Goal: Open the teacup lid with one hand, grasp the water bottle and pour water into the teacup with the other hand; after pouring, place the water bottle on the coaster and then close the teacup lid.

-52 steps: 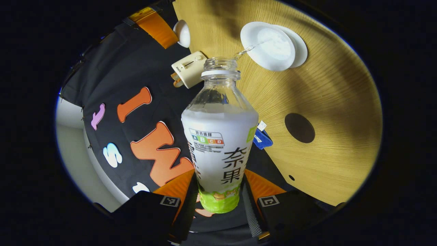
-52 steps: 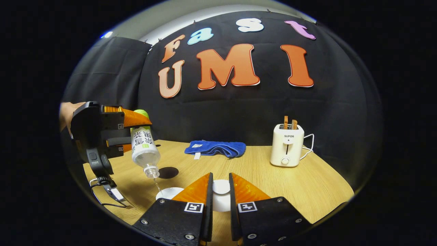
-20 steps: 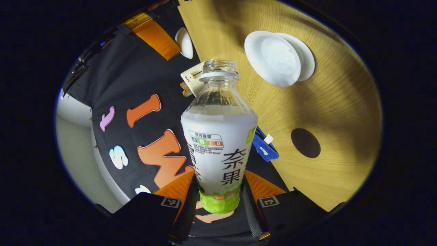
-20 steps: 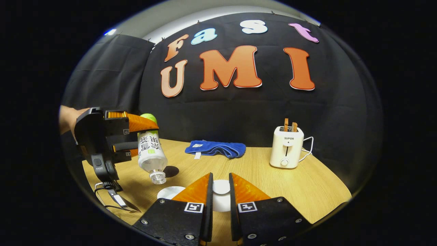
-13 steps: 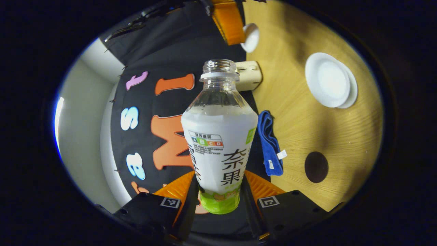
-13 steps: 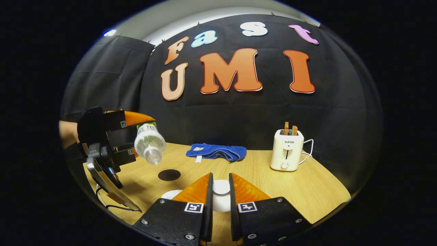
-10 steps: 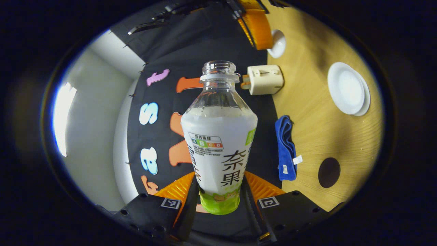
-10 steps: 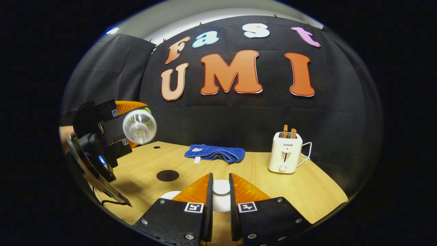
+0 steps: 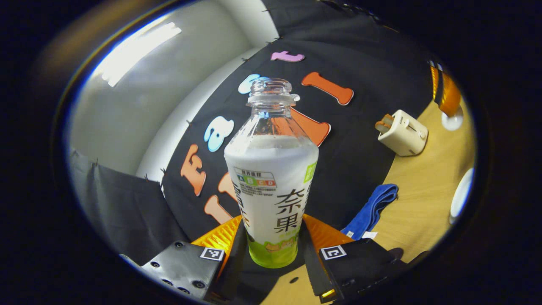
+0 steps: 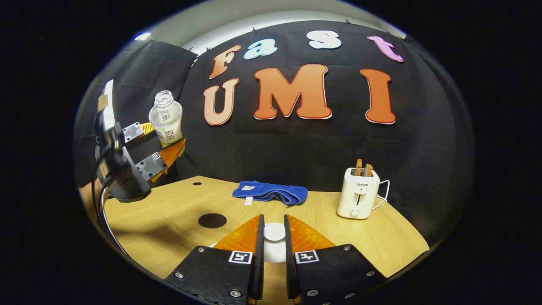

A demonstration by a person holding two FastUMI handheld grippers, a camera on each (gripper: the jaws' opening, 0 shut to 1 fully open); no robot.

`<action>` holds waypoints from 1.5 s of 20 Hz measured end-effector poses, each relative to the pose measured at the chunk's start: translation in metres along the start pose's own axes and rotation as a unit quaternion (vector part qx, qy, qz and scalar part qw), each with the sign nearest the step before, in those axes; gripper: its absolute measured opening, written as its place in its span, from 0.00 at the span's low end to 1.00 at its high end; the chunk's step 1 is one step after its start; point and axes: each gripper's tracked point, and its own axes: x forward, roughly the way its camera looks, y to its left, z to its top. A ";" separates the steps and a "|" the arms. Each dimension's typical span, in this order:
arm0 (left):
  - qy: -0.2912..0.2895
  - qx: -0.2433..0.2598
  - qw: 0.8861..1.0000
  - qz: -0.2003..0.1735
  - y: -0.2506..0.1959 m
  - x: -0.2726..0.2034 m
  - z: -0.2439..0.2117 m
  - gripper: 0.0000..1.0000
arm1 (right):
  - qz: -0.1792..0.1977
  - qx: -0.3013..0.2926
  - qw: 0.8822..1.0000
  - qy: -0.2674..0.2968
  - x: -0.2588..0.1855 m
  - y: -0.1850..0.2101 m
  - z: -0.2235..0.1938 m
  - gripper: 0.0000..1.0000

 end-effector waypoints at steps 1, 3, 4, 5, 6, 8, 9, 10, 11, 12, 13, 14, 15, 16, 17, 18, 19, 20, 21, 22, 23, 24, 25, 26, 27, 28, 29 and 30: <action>0.017 -0.041 0.999 -0.001 -0.003 0.003 -0.009 0.67 | 0.002 -0.004 1.000 0.003 0.002 0.004 -0.001 0.22; 0.053 -0.121 0.991 -0.006 -0.007 0.004 -0.032 0.68 | 0.006 -0.010 1.000 0.009 0.004 0.009 -0.005 0.22; 0.071 -0.159 0.985 -0.010 -0.012 0.006 -0.035 0.67 | 0.009 -0.012 1.000 0.011 0.005 0.012 -0.006 0.22; 0.087 -0.196 0.977 -0.014 -0.018 0.007 -0.045 0.70 | 0.010 -0.013 1.000 0.013 0.007 0.014 -0.007 0.22; 0.102 -0.228 0.968 -0.018 -0.022 0.013 -0.053 0.68 | 0.012 -0.014 1.000 0.014 0.008 0.016 -0.008 0.22; 0.137 -0.290 0.947 -0.032 -0.039 0.015 -0.073 0.67 | 0.016 -0.014 1.000 0.017 0.011 0.020 -0.010 0.22; 0.151 -0.315 0.936 -0.037 -0.046 0.013 -0.082 0.68 | 0.017 -0.014 1.000 0.019 0.012 0.022 -0.011 0.22; 0.164 -0.336 0.927 -0.045 -0.053 0.012 -0.090 0.67 | 0.017 -0.015 1.000 0.021 0.012 0.023 -0.012 0.22; 0.175 -0.351 0.918 -0.049 -0.059 0.013 -0.100 0.67 | 0.018 -0.017 0.999 0.022 0.012 0.025 -0.014 0.22; 0.187 -0.365 0.910 -0.059 -0.067 0.014 -0.107 0.67 | 0.018 -0.018 0.999 0.023 0.013 0.026 -0.015 0.22; 0.196 -0.377 0.903 -0.068 -0.075 0.012 -0.112 0.65 | 0.019 -0.019 0.999 0.025 0.014 0.027 -0.016 0.22; 0.205 -0.389 0.895 -0.080 -0.085 0.012 -0.116 0.67 | 0.019 -0.019 0.999 0.027 0.014 0.028 -0.017 0.22; 0.214 -0.397 0.888 -0.088 -0.094 0.012 -0.121 0.65 | 0.020 -0.019 0.999 0.030 0.016 0.029 -0.019 0.22; 0.223 -0.405 0.882 -0.096 -0.099 0.013 -0.125 0.66 | 0.021 -0.021 0.999 0.032 0.016 0.031 -0.020 0.22; 0.231 -0.409 0.877 -0.101 -0.105 0.010 -0.128 0.68 | 0.023 -0.022 0.999 0.034 0.018 0.032 -0.022 0.22; 0.239 -0.412 0.873 -0.107 -0.112 0.009 -0.132 0.69 | 0.025 -0.023 0.999 0.036 0.018 0.034 -0.023 0.22; 0.248 -0.413 0.869 -0.113 -0.120 0.009 -0.136 0.70 | 0.028 -0.023 0.999 0.038 0.019 0.036 -0.025 0.22; 0.256 -0.412 0.866 -0.119 -0.126 0.010 -0.140 0.70 | 0.030 -0.024 0.998 0.040 0.020 0.038 -0.026 0.22; 0.262 -0.412 0.864 -0.123 -0.131 0.010 -0.144 0.65 | 0.032 -0.024 0.998 0.041 0.020 0.039 -0.027 0.22; 0.268 -0.413 0.861 -0.127 -0.135 0.010 -0.147 0.68 | 0.034 -0.025 0.998 0.043 0.021 0.040 -0.028 0.22; 0.273 -0.412 0.859 -0.130 -0.139 0.008 -0.151 0.70 | 0.035 -0.025 0.998 0.044 0.023 0.041 -0.029 0.22; 0.280 -0.411 0.857 -0.134 -0.143 0.007 -0.155 0.68 | 0.037 -0.025 0.998 0.045 0.023 0.042 -0.030 0.22; 0.284 -0.411 0.855 -0.137 -0.148 0.005 -0.157 0.68 | 0.040 -0.026 0.998 0.047 0.023 0.044 -0.031 0.22; 0.289 -0.411 0.853 -0.139 -0.150 0.005 -0.160 0.68 | 0.041 -0.027 0.998 0.048 0.024 0.045 -0.031 0.22; 0.293 -0.410 0.852 -0.143 -0.154 0.003 -0.162 0.68 | 0.043 -0.028 0.997 0.050 0.025 0.047 -0.033 0.22; 0.297 -0.410 0.850 -0.145 -0.157 0.003 -0.164 0.68 | 0.044 -0.029 0.997 0.051 0.026 0.048 -0.034 0.22; 0.301 -0.409 0.849 -0.149 -0.159 0.001 -0.165 0.68 | 0.048 -0.029 0.997 0.053 0.026 0.050 -0.035 0.22; 0.298 -0.407 0.851 -0.149 -0.158 0.002 -0.165 0.65 | 0.048 -0.030 0.997 0.054 0.028 0.051 -0.037 0.22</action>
